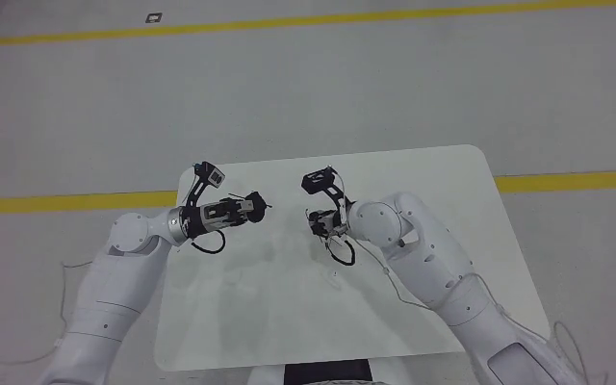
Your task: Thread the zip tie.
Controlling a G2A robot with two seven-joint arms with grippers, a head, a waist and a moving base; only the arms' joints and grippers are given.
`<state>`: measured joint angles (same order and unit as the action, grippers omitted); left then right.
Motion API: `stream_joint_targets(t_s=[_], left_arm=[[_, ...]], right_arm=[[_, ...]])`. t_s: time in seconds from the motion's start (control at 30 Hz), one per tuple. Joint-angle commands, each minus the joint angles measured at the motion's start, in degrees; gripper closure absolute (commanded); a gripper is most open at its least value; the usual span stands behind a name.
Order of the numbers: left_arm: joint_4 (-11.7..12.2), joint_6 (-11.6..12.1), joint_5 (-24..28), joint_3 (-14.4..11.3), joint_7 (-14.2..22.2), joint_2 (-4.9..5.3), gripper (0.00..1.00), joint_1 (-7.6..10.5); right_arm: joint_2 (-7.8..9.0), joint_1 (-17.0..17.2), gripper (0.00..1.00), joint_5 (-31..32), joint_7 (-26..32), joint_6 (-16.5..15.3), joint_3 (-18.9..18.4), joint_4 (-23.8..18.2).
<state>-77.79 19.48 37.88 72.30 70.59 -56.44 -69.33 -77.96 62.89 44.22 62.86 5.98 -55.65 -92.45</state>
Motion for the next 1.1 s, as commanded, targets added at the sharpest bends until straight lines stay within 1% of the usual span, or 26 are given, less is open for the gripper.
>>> stream_joint_targets(t_s=[0.0, 0.13, 0.23, 0.33, 0.37, 0.4, 0.7, 0.73, 0.8, 0.9, 1.0, 1.07], left_arm=[[0.0, 0.0, 0.0, 0.0, 0.0, 0.0, 1.0, 0.0], [0.0, 0.0, 0.0, 0.0, 0.0, 0.0, 1.0, 0.0], [0.0, 0.0, 0.0, 0.0, 0.0, 0.0, 1.0, 0.0], [0.0, 0.0, 0.0, 0.0, 0.0, 0.0, 1.0, 0.0], [0.0, 0.0, 0.0, 0.0, 0.0, 0.0, 1.0, 0.0], [0.0, 0.0, 0.0, 0.0, 0.0, 0.0, 1.0, 0.0], [0.0, 0.0, 0.0, 0.0, 0.0, 0.0, 1.0, 0.0], [0.0, 0.0, 0.0, 0.0, 0.0, 0.0, 1.0, 0.0], [-0.6, 0.0, 0.3, -0.8, -4.0, -0.32, 1.0, -0.65], [-0.4, 0.0, 2.5, -1.6, -7.4, -0.77, 1.0, -1.37], [-0.5, 0.0, 2.7, -1.9, -11.8, -1.35, 1.0, -2.0], [-1.1, 0.0, 2.9, -1.7, -14.3, -1.85, 1.0, -2.74]], right_arm=[[-0.1, 1.3, 1.0, -0.9, -8.9, 1.5, -1.3, -1.9], [-0.16, 4.2, 1.0, 1.3, -21.2, 2.4, -2.0, -4.8], [-0.31, 5.5, 1.0, 3.4, -27.7, 3.1, -1.6, -6.0], [-0.56, 6.2, 1.0, 4.7, -33.8, 2.3, -0.7, -6.9], [-0.64, 6.3, 1.0, 6.1, -36.3, 2.0, -0.3, -7.0], [-0.65, 6.2, 1.0, 6.8, -37.3, 2.1, -0.3, -7.1], [-0.65, 6.2, 1.0, 6.8, -37.3, 2.1, -0.3, -7.1], [-0.74, 6.7, 1.0, 5.7, -39.1, 1.6, -0.5, -7.8], [-0.87, 7.6, 1.0, 6.4, -44.0, 0.8, -0.3, -8.4], [-1.2, 8.2, 1.0, 9.0, -50.2, 0.9, 1.0, -8.5], [-1.87, 7.9, 1.0, 11.0, -55.5, 1.6, 3.3, -6.8], [-2.47, 7.2, 1.0, 11.5, -58.4, 2.5, 4.8, -5.3]])
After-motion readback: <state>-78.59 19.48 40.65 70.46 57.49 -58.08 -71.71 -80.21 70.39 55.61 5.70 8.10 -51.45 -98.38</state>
